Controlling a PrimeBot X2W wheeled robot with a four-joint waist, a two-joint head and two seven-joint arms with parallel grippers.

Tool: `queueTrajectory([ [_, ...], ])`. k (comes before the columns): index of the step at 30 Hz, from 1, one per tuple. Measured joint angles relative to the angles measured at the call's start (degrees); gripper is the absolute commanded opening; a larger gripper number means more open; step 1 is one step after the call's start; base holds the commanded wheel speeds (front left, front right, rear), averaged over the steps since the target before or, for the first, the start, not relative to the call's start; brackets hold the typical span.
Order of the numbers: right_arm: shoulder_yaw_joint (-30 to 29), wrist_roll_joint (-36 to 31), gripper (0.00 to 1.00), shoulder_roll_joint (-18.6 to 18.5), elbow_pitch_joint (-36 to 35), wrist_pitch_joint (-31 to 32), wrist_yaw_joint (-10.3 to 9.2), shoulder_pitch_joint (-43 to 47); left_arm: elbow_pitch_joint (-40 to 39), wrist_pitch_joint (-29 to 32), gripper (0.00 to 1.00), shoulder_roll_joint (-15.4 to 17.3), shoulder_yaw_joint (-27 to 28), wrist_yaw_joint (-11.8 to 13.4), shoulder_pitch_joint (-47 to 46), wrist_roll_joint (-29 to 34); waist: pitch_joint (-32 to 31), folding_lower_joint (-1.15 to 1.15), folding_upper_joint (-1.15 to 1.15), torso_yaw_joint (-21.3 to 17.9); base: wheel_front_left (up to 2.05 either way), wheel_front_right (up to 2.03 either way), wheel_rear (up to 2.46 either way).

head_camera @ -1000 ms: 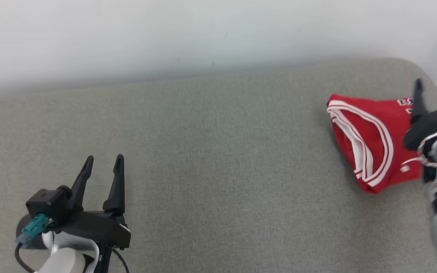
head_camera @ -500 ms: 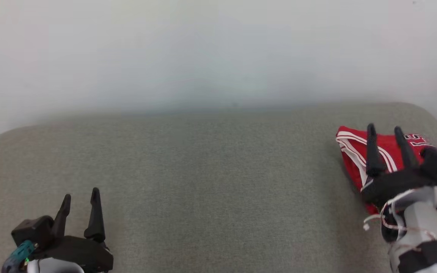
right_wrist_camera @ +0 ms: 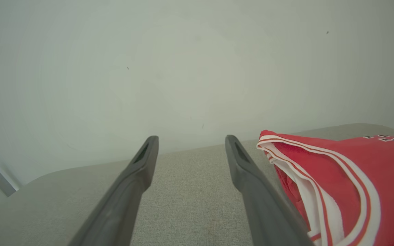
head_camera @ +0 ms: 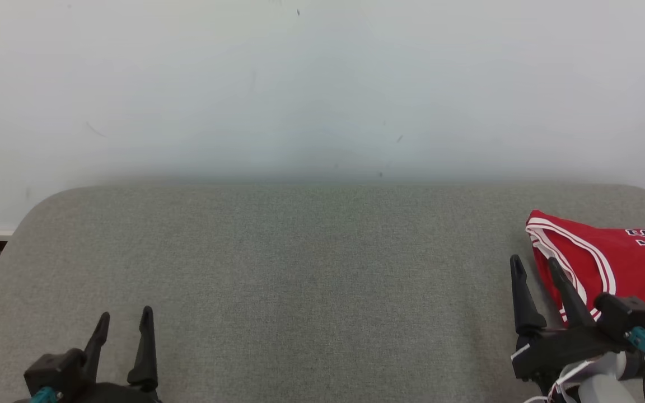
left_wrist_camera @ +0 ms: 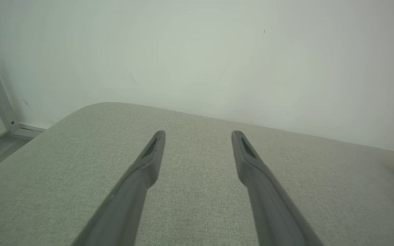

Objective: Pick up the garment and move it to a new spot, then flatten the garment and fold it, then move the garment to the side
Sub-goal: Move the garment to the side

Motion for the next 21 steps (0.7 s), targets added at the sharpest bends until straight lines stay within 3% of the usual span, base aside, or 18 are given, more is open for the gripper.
queueTrajectory([
  [9, -0.93, -0.23, 1.00, -0.02, -3.88, 0.18, 0.00, 5.66, -4.15, 0.00, 1.00, 0.40, 0.93, -1.92, 3.90, 4.85, -0.87, 0.00, 0.00, -0.50, 0.00, 0.00, 0.00],
  [21, -2.75, -1.22, 1.00, -0.02, -7.33, 2.27, 0.00, 10.39, -6.49, -0.01, 1.00, 0.42, 2.04, -1.79, 8.12, 8.21, -0.96, 0.01, 0.00, -2.24, 0.00, 0.00, 0.00],
])
